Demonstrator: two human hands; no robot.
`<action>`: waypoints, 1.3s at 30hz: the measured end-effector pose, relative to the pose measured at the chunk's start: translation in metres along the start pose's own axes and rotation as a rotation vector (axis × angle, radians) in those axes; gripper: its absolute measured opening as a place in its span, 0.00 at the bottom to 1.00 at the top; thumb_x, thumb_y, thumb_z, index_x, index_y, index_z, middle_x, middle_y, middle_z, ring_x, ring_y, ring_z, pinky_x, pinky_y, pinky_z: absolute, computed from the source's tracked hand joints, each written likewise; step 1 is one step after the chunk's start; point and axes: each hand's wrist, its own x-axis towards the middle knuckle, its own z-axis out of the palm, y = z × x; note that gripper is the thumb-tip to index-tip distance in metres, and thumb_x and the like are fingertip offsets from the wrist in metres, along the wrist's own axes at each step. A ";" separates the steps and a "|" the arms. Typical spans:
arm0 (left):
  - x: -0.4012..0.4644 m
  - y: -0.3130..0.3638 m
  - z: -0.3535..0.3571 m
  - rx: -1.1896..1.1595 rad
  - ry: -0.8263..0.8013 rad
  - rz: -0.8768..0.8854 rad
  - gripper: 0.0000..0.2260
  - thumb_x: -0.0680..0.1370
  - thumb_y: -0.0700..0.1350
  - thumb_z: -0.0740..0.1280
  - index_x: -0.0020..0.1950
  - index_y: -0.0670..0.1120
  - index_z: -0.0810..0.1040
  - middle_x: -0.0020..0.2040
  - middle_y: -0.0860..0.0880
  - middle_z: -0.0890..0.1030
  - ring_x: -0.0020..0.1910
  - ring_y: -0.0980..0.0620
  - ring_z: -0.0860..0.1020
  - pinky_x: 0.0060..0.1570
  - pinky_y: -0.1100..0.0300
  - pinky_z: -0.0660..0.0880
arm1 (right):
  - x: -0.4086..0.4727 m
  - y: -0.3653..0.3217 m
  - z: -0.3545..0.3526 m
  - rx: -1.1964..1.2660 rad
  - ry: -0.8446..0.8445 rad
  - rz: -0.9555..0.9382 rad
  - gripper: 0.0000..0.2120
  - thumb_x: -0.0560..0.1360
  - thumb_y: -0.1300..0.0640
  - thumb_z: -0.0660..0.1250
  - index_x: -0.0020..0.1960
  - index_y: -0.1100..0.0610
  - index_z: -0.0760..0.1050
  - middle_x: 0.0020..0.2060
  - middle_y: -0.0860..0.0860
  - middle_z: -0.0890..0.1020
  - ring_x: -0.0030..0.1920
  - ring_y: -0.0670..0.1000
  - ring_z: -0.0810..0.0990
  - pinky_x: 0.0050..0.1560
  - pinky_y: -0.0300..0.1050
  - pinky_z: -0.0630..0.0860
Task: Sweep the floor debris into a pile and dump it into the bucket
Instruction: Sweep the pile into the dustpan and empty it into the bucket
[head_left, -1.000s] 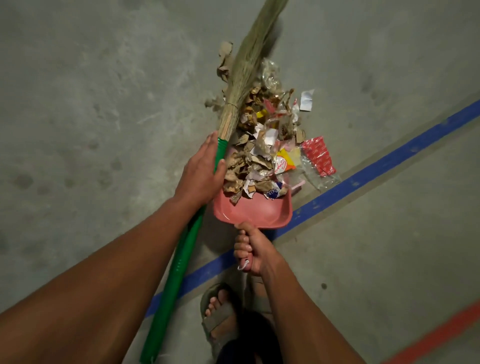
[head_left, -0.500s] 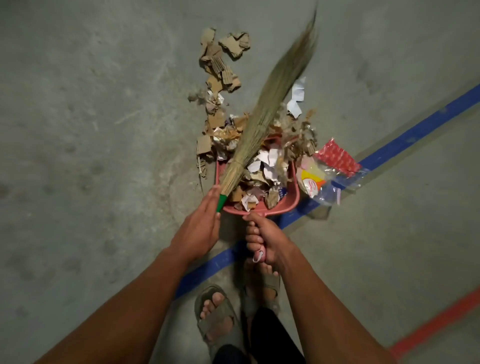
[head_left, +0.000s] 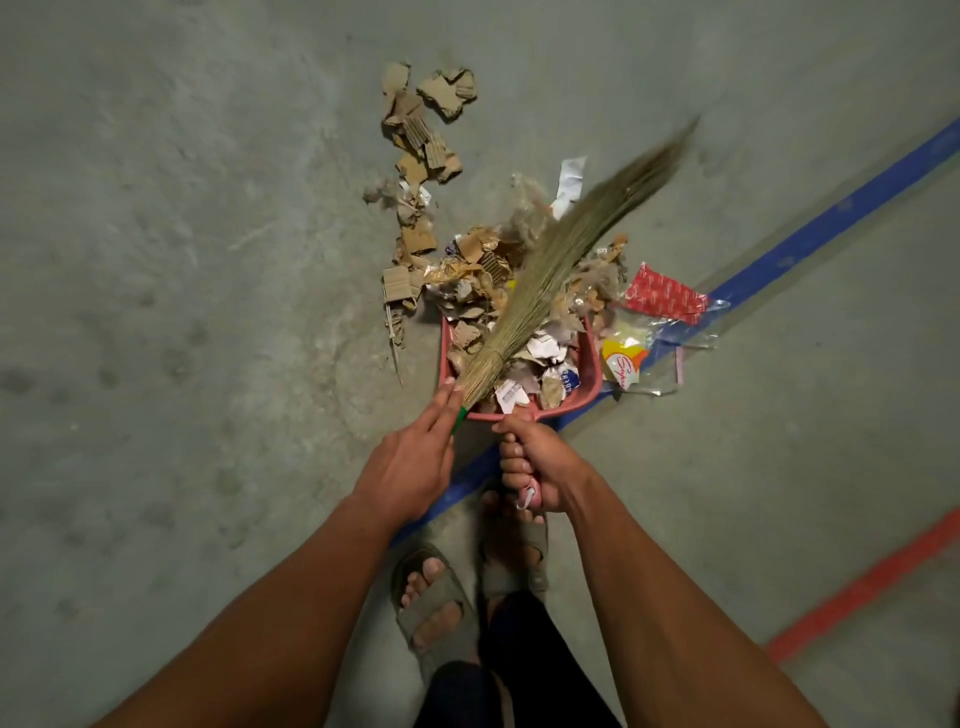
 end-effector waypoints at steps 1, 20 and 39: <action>-0.003 0.003 -0.003 0.012 -0.007 -0.002 0.33 0.84 0.47 0.59 0.85 0.55 0.45 0.84 0.60 0.42 0.52 0.39 0.82 0.54 0.44 0.79 | -0.005 0.002 -0.001 -0.013 0.006 -0.017 0.20 0.81 0.59 0.61 0.32 0.52 0.63 0.22 0.47 0.61 0.18 0.44 0.55 0.17 0.34 0.53; -0.115 0.127 -0.105 0.077 -0.067 0.089 0.30 0.85 0.50 0.56 0.85 0.55 0.47 0.85 0.57 0.48 0.70 0.41 0.74 0.69 0.44 0.72 | -0.204 0.034 -0.007 -0.027 -0.036 -0.219 0.21 0.82 0.61 0.62 0.31 0.53 0.64 0.23 0.49 0.62 0.19 0.45 0.57 0.21 0.36 0.52; -0.232 0.283 -0.110 0.279 -0.064 0.371 0.30 0.86 0.50 0.55 0.85 0.56 0.43 0.85 0.56 0.46 0.68 0.42 0.75 0.64 0.47 0.75 | -0.375 0.129 -0.090 0.195 0.036 -0.466 0.20 0.81 0.57 0.65 0.31 0.52 0.67 0.23 0.48 0.62 0.19 0.45 0.59 0.18 0.35 0.57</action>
